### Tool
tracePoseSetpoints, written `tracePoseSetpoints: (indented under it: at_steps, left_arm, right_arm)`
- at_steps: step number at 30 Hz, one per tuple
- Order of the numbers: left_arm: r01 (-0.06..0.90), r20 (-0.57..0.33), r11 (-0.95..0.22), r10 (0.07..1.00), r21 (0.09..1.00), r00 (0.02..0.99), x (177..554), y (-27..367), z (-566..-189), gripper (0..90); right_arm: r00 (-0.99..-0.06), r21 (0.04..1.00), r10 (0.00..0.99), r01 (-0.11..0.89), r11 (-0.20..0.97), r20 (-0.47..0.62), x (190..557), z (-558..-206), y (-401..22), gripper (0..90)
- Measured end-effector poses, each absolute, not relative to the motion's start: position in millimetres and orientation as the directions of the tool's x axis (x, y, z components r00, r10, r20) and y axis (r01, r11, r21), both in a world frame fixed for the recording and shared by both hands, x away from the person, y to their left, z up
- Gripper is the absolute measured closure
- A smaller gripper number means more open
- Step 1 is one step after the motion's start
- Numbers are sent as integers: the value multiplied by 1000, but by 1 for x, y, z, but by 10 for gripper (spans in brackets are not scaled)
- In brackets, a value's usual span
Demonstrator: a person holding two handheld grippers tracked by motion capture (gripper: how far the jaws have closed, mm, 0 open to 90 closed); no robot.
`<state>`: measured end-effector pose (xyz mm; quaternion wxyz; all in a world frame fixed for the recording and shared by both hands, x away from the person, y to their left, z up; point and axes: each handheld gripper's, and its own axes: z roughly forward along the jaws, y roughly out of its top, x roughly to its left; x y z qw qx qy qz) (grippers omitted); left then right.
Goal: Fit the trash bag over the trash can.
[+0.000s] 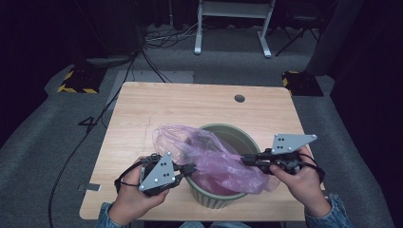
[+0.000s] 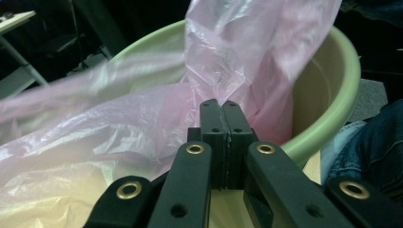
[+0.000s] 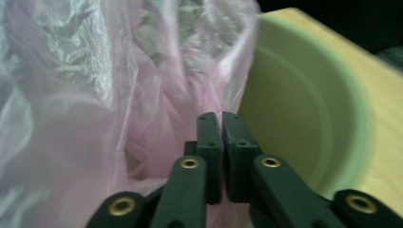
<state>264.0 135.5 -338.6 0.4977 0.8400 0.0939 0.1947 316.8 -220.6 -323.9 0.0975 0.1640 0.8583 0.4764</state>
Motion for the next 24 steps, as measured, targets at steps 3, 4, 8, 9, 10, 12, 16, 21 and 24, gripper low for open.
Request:
tracePoseSetpoints:
  at_steps: [3, 4, 8, 9, 10, 12, 16, 21, 24]
  left_arm:
    - [-32, 233, -480, 366, 877, 901, 261, 142, -339, 898]
    - [-32, 234, -480, 368, 877, 900, 260, 143, -339, 898]
    - [-26, 229, -469, 382, 883, 895, 257, 151, -339, 899]
    - [-23, 231, -471, 389, 882, 892, 256, 154, -339, 898]
    - [-19, 231, -472, 396, 881, 889, 255, 158, -340, 898]
    - [-9, 225, -471, 405, 882, 886, 254, 163, -341, 899]
    - [7, 217, -467, 425, 884, 878, 251, 176, -342, 899]
    - [28, 201, -466, 433, 884, 879, 245, 193, -342, 900]
    - [45, 168, -461, 410, 886, 896, 244, 199, -344, 897]
  right_arm:
    - [-897, 871, 439, 172, 460, -55, 318, -316, -237, 900]
    - [-897, 871, 439, 172, 460, -55, 318, -316, -237, 900]
    - [-858, 881, 511, 204, 426, -49, 329, -311, -261, 900]
    - [-853, 883, 521, 213, 418, -41, 331, -311, -265, 900]
    - [-845, 885, 534, 226, 406, -29, 336, -313, -271, 900]
    - [-832, 886, 555, 246, 392, -14, 341, -316, -279, 900]
    - [-812, 886, 584, 277, 371, 9, 348, -323, -288, 900]
    - [-794, 884, 608, 287, 368, 4, 352, -324, -293, 900]
    - [-785, 884, 619, 295, 361, 9, 353, -325, -297, 900]
